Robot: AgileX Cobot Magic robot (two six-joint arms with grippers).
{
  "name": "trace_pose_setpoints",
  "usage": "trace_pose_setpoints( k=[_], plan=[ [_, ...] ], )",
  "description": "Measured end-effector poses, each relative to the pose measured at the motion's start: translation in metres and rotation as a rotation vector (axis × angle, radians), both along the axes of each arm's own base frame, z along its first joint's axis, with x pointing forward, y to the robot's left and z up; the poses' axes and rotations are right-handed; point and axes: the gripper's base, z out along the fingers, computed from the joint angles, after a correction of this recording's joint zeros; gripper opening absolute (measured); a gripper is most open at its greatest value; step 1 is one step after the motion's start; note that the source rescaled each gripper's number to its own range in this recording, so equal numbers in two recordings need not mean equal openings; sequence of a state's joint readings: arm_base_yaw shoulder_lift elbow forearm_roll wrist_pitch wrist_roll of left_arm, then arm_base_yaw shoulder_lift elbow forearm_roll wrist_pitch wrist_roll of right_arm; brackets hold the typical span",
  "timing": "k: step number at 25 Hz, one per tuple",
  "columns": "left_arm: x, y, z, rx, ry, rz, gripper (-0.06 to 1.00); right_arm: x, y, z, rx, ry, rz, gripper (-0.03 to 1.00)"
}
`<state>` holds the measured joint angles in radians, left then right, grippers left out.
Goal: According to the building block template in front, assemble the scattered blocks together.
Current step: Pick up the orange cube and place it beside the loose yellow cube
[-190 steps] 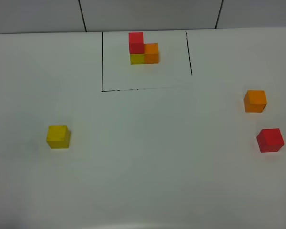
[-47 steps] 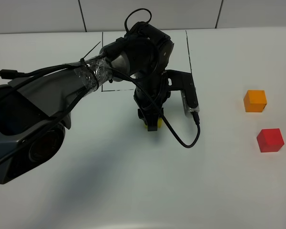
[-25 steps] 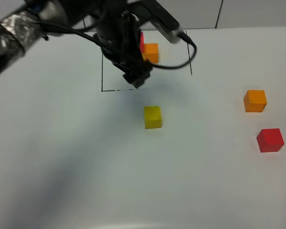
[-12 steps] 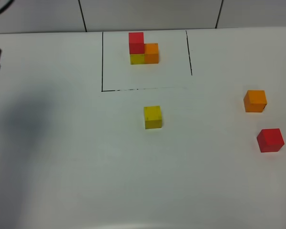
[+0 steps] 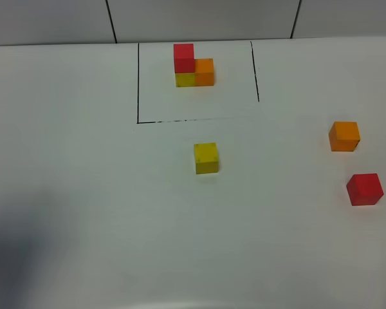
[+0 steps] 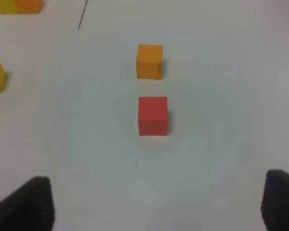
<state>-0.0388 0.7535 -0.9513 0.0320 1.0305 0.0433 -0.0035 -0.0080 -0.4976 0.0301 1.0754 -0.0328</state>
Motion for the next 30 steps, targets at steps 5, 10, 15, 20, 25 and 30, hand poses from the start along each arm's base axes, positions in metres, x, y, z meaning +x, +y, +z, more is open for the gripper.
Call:
trace_pose_setpoints(
  k=[5, 10, 15, 20, 25, 30],
  plan=[
    [-0.051, -0.003, -0.014, -0.037, -0.112, -0.046, 0.69, 0.000, 0.000, 0.000, 0.001, 0.000, 0.000, 0.75],
    [-0.087, -0.004, -0.033, -0.053, -0.183, -0.067, 0.69, 0.000, 0.000, 0.000, 0.001, 0.000, 0.000, 0.75],
    [-0.107, -0.006, -0.054, -0.069, -0.222, -0.097, 0.69, 0.000, 0.000, 0.000, 0.001, 0.000, 0.000, 0.75],
    [-0.121, -0.006, -0.071, -0.073, -0.261, -0.102, 0.69, 0.000, 0.000, 0.000, 0.001, 0.000, 0.000, 0.75],
    [-0.126, -0.006, -0.086, -0.075, -0.265, -0.102, 0.69, 0.000, 0.000, 0.000, 0.001, 0.000, 0.000, 0.75],
    [-0.128, -0.006, -0.094, -0.085, -0.279, -0.092, 0.69, 0.000, 0.000, 0.000, 0.001, 0.000, 0.001, 0.75]
  ],
)
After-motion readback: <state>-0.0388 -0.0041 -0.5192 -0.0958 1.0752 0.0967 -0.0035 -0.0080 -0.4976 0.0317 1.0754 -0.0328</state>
